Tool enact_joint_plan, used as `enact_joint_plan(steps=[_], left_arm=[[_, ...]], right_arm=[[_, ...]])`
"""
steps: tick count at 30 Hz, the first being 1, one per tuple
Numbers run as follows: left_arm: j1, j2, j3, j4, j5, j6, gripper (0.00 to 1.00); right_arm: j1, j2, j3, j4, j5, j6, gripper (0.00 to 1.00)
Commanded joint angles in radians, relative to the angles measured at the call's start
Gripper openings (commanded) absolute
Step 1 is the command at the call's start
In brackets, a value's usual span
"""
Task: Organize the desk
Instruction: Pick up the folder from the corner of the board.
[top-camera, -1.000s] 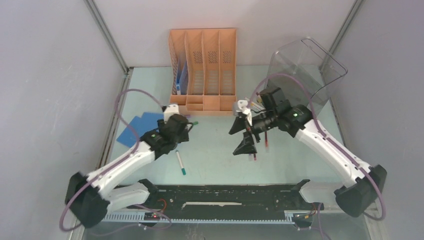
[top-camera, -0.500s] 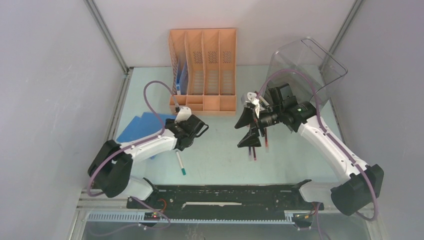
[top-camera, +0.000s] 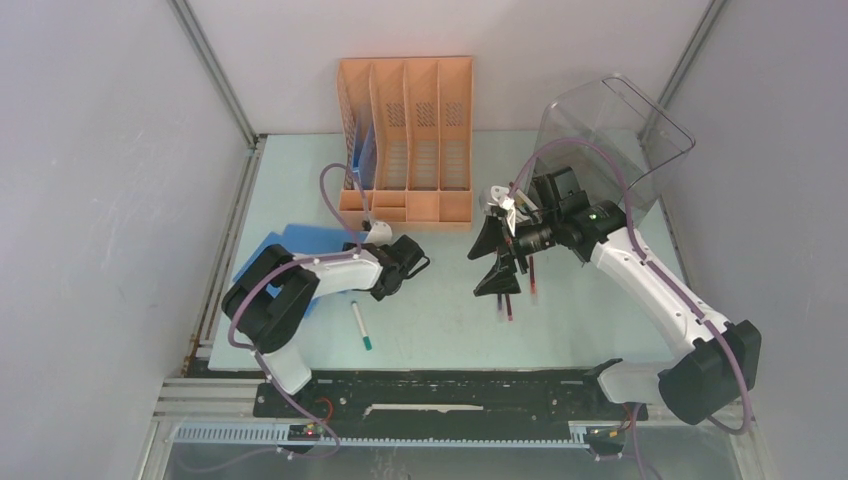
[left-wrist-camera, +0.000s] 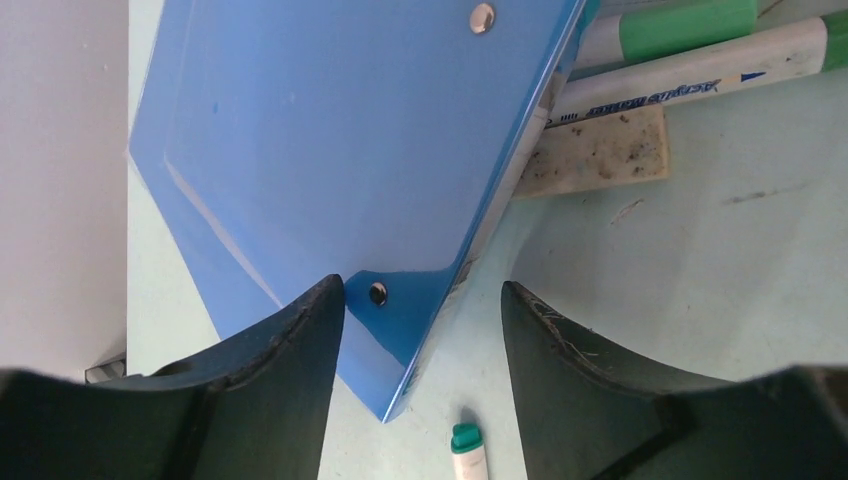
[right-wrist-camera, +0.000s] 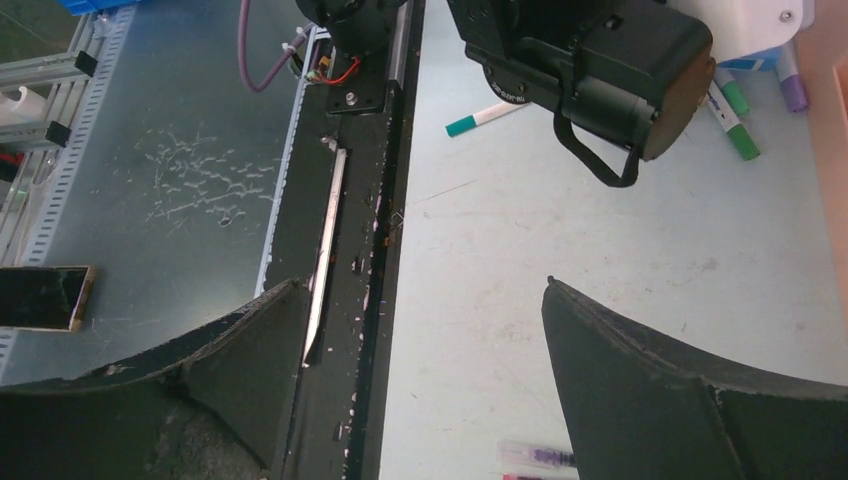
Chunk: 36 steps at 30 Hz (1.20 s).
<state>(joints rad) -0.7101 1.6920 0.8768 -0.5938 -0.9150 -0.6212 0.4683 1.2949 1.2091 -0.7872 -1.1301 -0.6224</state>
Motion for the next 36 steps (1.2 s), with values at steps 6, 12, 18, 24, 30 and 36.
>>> enact_joint_plan(steps=[6, 12, 18, 24, 30, 36], left_arm=[[-0.004, 0.057, 0.054, -0.024, -0.098, -0.104, 0.62], [-0.007, 0.066, 0.066, -0.065, -0.133, -0.163, 0.62], [-0.016, 0.113, 0.109, -0.147, -0.176, -0.237, 0.62], [-0.034, 0.150, 0.136, -0.213, -0.217, -0.294, 0.39], [-0.055, 0.145, 0.138, -0.235, -0.227, -0.309, 0.31], [-0.108, 0.087, 0.147, -0.287, -0.242, -0.336, 0.14]], right_arm=[[0.012, -0.003, 0.003, -0.011, -0.021, -0.035, 0.95], [0.013, -0.015, 0.003, -0.016, -0.026, -0.043, 0.95], [0.010, -0.027, 0.003, -0.018, -0.029, -0.046, 0.95], [0.005, -0.037, 0.004, -0.020, -0.037, -0.049, 0.95], [0.005, -0.041, 0.003, -0.023, -0.042, -0.053, 0.95], [0.006, -0.043, 0.003, -0.024, -0.040, -0.054, 0.95]])
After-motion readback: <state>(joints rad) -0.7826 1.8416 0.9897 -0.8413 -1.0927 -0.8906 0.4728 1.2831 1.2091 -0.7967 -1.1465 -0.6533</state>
